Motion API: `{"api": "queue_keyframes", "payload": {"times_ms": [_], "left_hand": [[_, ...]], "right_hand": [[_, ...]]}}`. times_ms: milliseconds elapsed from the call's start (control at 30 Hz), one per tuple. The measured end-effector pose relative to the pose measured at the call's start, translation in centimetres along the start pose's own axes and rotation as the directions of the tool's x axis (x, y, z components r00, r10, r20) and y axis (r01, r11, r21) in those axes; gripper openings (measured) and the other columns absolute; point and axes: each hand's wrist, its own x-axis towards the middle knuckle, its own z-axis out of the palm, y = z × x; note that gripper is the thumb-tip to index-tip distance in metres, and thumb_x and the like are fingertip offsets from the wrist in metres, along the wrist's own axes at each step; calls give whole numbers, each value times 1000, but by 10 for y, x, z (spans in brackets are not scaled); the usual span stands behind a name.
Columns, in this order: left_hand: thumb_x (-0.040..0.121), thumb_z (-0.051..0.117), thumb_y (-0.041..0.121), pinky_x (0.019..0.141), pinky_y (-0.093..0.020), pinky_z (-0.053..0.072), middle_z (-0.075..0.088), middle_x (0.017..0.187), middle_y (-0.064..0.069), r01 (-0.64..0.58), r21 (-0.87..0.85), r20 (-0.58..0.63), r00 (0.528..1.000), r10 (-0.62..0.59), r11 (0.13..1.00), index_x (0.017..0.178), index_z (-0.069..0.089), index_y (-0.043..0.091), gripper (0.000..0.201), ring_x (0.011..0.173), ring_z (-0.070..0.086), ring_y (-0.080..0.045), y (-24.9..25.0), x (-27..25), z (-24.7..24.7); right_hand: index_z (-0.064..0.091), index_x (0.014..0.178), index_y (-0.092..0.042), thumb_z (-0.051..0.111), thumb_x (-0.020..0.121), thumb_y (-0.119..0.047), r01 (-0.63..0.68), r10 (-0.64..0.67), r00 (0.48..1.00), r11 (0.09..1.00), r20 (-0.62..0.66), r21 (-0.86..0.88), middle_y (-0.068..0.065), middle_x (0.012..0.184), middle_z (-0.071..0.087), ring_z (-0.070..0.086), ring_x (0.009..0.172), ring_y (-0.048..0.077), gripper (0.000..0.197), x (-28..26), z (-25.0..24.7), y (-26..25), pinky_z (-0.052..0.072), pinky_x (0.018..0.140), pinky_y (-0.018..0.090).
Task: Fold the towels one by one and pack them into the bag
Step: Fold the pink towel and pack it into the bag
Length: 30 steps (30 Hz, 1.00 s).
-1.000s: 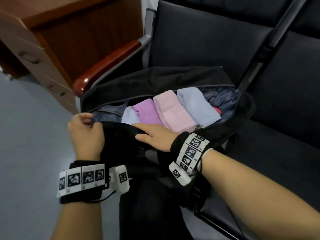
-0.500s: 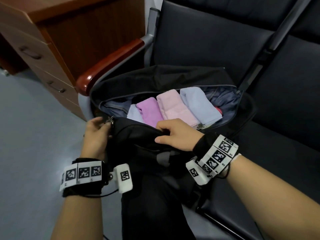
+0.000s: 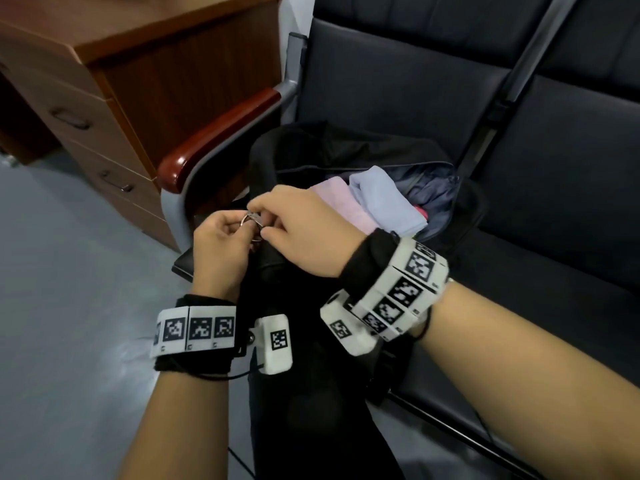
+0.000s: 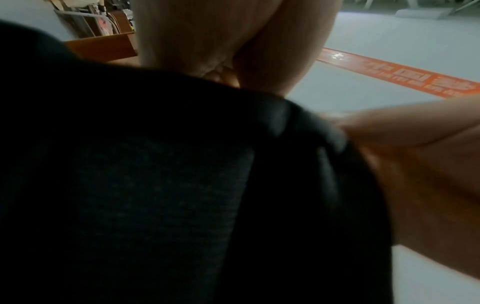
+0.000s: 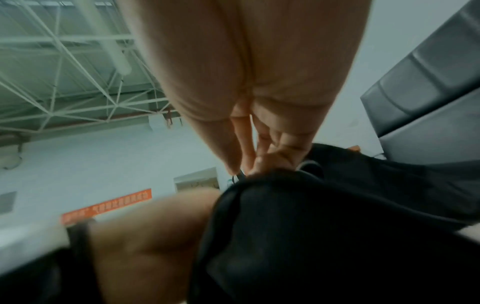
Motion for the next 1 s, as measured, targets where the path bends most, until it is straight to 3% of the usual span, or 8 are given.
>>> {"api": "queue_keyframes", "payload": {"times_ms": [100,167,333,533,700,767,867,1000], "left_hand": [[95,64,6,68,-30,54,72,87,-14,-12,5,30,999,12,1000,93,68,14,9,73,65,-16,9,-8,3],[95,62,4,74,-36,54,72,93,-20,-6,17,63,998,5,1000,99,68,6,7,78,65,-22,10,-13,5],[93,63,0,68,-22,55,73,86,-11,47,-24,117,992,-44,999,95,69,7,9,75,68,-12,8,-22,6],[93,64,1,60,-19,53,71,75,-3,113,-90,147,984,-99,990,91,70,10,11,64,65,-10,5,-17,1],[96,57,3,44,-21,49,59,60,1,62,-148,-57,996,-71,987,86,65,13,17,50,57,-8,7,-5,-14],[96,55,3,43,-22,50,57,58,3,42,-177,-141,988,-67,983,85,63,14,18,47,54,-9,6,-1,-22],[96,53,4,45,-23,51,57,57,7,14,-183,-233,971,-57,983,85,61,15,17,47,54,-8,3,4,-31],[95,53,7,46,-24,49,58,62,3,16,-140,-351,934,-65,990,82,61,19,19,48,55,-8,-1,5,-33]], "right_hand": [[65,106,-8,56,94,-16,-108,116,991,987,60,-123,8,101,61,57,100,24,18,7,13,11,40,82,29],[66,107,-8,61,94,-26,-180,183,982,981,41,-74,6,96,64,59,96,23,23,7,19,20,43,80,30],[62,89,-12,77,82,-29,-267,264,964,957,36,116,-10,74,53,55,78,15,24,3,24,39,48,76,35],[60,86,-14,62,91,-19,-240,241,971,968,-10,73,1,80,64,60,78,22,8,2,30,41,53,77,43],[60,81,-14,60,91,-15,-274,316,941,922,-124,272,2,75,67,63,73,21,10,7,14,34,55,73,39],[60,76,-16,62,89,-16,-284,351,919,905,-181,316,-2,68,66,62,64,16,13,11,7,39,54,64,33],[56,72,-14,60,90,-12,-361,496,848,799,-188,480,-1,58,63,55,43,9,19,9,5,59,40,40,20],[57,78,-7,58,93,-12,-468,650,743,675,-160,570,2,60,62,53,44,14,15,-4,10,96,38,38,22]]}}
